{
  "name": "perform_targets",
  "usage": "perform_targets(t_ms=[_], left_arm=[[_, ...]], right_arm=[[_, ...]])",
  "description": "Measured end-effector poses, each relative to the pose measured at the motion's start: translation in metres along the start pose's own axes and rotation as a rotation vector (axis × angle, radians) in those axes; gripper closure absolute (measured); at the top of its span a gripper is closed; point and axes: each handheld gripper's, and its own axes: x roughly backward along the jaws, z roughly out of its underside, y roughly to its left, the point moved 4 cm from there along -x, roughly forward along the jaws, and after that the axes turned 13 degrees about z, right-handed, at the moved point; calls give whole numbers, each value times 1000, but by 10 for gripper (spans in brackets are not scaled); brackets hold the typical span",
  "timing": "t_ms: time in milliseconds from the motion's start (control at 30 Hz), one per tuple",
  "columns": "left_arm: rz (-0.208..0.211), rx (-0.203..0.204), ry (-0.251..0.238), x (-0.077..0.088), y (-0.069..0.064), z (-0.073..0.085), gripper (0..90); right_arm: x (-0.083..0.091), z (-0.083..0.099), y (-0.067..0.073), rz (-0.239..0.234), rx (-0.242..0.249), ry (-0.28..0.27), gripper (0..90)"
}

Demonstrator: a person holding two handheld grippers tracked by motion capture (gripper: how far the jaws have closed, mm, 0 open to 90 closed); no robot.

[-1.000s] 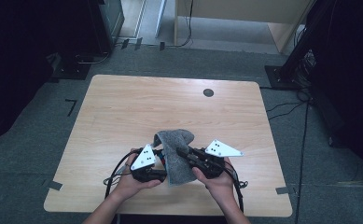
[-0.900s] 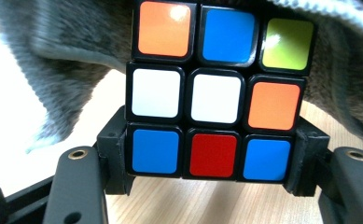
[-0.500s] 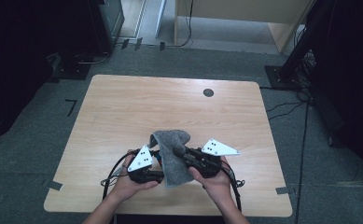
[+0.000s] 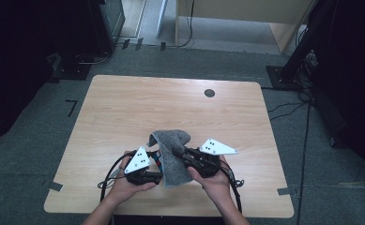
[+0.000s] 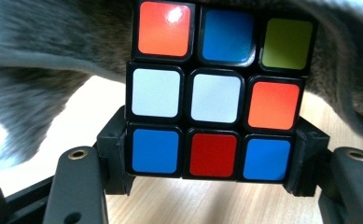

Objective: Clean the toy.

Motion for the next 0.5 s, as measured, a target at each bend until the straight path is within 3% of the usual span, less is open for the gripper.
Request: perform_targets(t_ms=[100, 233, 300, 500], left_arm=[[18, 13, 0, -3, -1, 1, 342], [24, 1, 15, -9, -5, 2, 342], [24, 5, 10, -8, -4, 2, 342], [17, 31, -15, -3, 2, 1, 342]], right_arm=[[0, 1, 1, 6, 5, 2, 771], [1, -1, 12, -33, 38, -7, 768], [1, -1, 9, -35, 30, -7, 767], [0, 4, -7, 32, -10, 5, 771]])
